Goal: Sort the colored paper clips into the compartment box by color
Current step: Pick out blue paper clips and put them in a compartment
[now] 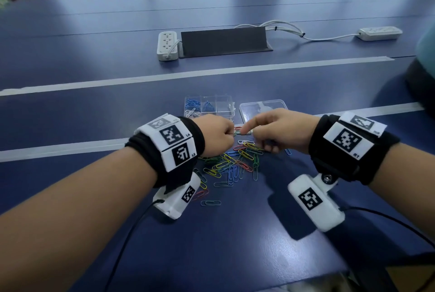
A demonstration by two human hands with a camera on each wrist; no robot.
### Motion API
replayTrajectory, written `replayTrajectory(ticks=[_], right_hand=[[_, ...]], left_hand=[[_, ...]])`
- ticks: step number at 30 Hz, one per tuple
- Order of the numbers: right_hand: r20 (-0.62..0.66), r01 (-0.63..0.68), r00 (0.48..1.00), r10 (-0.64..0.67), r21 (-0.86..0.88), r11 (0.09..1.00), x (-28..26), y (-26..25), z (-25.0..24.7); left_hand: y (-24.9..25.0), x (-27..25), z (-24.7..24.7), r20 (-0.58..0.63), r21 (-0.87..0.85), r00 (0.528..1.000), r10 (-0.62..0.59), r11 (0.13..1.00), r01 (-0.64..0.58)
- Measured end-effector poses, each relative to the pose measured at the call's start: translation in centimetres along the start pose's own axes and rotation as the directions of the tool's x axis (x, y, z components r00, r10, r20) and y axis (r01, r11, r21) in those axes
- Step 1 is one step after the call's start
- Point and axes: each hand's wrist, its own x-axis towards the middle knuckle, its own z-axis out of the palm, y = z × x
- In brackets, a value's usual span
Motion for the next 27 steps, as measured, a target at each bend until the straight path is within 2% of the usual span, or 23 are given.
replayTrajectory(ticks=[6, 8, 16, 23, 27], right_hand=[[0.021, -0.155, 0.988, 0.155, 0.262, 0.953, 0.4, -0.1, -0.3], [0.025, -0.163, 0.986, 0.163, 0.285, 0.945, 0.7, -0.1, -0.2], [0.037, -0.081, 0.996, 0.077, 0.116, 0.99, 1.1, -0.2, 0.7], [-0.002, -0.014, 1.0, 0.014, 0.023, 1.0, 1.7, -1.3, 0.7], [-0.031, 0.018, 0.999, -0.019, -0.015, 1.0, 2.4, -2.0, 0.4]], left_hand=[[0.5, 0.4, 0.0, 0.024, -0.022, 0.999, -0.042, 0.999, 0.042], [0.2, 0.4, 0.2, 0.001, -0.018, 1.0, -0.021, 1.0, 0.021], [0.4, 0.6, 0.2, -0.035, 0.126, 0.998, 0.045, 0.991, -0.04], [0.5, 0.9, 0.6, 0.048, 0.159, 0.999, 0.0, 0.987, -0.007], [0.4, 0.9, 0.9, 0.034, 0.163, 0.999, 0.027, 0.986, -0.032]])
